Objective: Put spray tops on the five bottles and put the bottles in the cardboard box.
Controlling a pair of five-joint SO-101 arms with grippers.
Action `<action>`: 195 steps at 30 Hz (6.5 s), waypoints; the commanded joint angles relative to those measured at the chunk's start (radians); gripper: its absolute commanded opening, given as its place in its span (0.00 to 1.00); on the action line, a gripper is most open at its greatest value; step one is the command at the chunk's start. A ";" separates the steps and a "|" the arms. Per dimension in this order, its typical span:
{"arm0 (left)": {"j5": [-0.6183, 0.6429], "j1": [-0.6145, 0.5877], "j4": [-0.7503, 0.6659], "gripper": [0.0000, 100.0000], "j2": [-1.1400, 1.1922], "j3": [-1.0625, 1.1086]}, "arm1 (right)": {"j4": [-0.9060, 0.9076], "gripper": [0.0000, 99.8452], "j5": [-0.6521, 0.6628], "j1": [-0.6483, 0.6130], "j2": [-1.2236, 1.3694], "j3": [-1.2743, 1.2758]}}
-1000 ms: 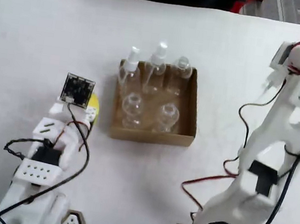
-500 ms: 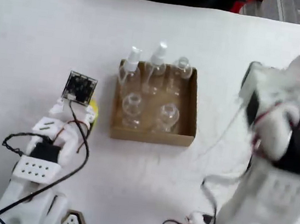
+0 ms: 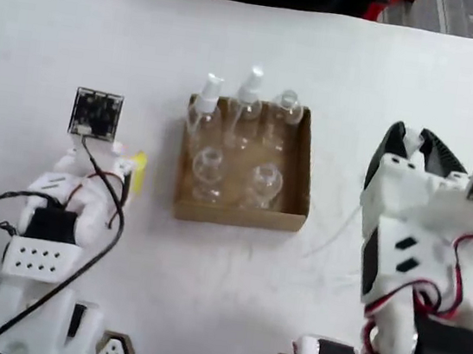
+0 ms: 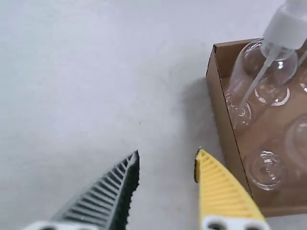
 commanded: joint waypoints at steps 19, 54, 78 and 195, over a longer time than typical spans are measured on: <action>0.008 0.044 0.175 0.20 -0.779 -0.035 | -0.085 0.02 0.014 -0.127 -0.031 0.012; -0.060 0.727 0.147 0.19 -0.860 0.008 | -0.450 0.02 0.015 -0.615 -0.254 0.454; -0.054 0.602 0.038 0.19 -0.862 0.115 | -0.432 0.02 0.163 -0.671 -0.294 0.471; -0.075 0.358 0.124 0.22 -0.860 0.184 | -1.336 0.02 0.390 -0.312 0.475 0.302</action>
